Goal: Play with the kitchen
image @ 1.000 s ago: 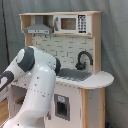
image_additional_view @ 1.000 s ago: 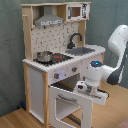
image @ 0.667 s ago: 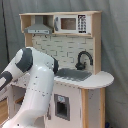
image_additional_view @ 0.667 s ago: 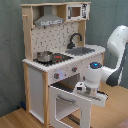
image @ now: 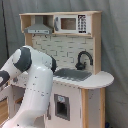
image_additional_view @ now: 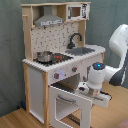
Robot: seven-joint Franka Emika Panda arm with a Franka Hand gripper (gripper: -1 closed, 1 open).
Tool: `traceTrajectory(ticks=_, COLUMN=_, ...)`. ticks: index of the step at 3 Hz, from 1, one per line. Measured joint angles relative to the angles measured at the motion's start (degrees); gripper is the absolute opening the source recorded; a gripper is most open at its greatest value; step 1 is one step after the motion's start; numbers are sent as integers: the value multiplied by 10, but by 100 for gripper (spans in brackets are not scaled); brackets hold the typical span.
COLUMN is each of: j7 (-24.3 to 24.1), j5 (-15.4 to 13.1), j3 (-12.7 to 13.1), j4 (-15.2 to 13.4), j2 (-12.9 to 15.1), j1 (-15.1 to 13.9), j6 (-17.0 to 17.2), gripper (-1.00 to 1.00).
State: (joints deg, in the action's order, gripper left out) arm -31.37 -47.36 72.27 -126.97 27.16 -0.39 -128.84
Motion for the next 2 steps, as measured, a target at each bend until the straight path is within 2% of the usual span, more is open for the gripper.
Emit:
traceTrajectory(ticks=1, j7=-4, j5=0, j3=5, j4=0, j2=-2, j1=-2, j6=7, gripper=100)
traceTrajectory(ticks=2, j7=-16, j5=1, j3=24, j4=0, j2=-9, j1=-10, j6=31, gripper=100)
